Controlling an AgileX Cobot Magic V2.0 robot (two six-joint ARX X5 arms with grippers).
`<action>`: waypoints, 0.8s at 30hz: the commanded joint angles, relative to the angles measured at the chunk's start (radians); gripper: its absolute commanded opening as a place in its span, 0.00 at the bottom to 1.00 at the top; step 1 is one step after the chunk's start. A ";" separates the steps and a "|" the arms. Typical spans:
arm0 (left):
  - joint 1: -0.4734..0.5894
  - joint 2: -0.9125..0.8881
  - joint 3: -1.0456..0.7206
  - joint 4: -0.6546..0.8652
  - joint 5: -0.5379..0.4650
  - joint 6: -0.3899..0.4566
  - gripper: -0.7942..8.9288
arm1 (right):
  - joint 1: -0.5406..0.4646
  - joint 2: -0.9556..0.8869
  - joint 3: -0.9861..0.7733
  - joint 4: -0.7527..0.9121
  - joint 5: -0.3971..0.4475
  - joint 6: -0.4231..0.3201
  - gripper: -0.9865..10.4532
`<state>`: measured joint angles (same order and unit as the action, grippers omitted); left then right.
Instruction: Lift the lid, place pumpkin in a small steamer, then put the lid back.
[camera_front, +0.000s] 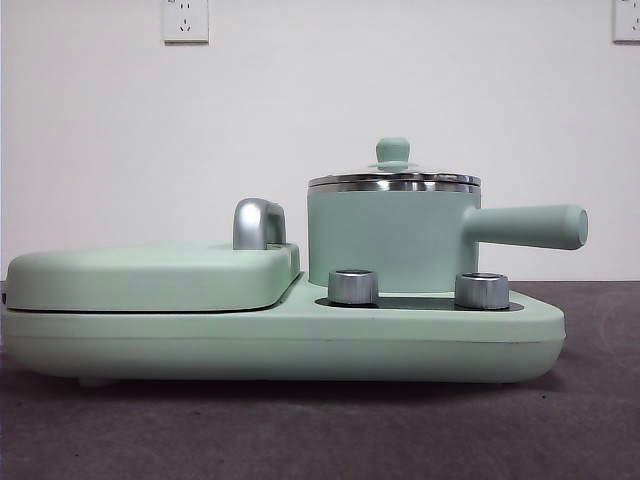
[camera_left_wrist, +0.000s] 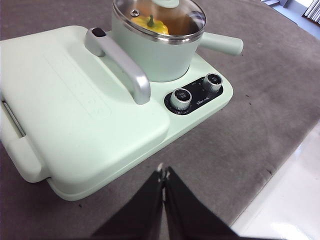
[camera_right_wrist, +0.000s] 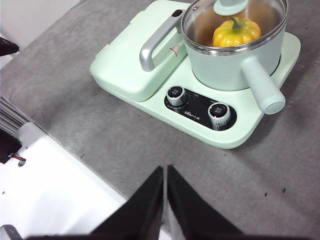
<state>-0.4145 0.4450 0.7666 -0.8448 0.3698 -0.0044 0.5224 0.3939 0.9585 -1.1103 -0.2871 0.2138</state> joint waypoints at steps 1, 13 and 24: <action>-0.003 -0.004 0.012 0.007 0.000 -0.008 0.09 | 0.005 0.002 0.012 0.011 0.000 -0.010 0.09; 0.200 -0.248 -0.368 0.416 -0.094 -0.021 0.09 | 0.005 0.002 0.012 0.011 -0.001 -0.010 0.09; 0.317 -0.443 -0.754 0.687 -0.394 -0.118 0.09 | 0.005 0.002 0.012 0.011 0.000 -0.010 0.09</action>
<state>-0.1001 0.0113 0.0322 -0.1642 -0.0231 -0.1471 0.5224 0.3939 0.9585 -1.1103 -0.2871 0.2134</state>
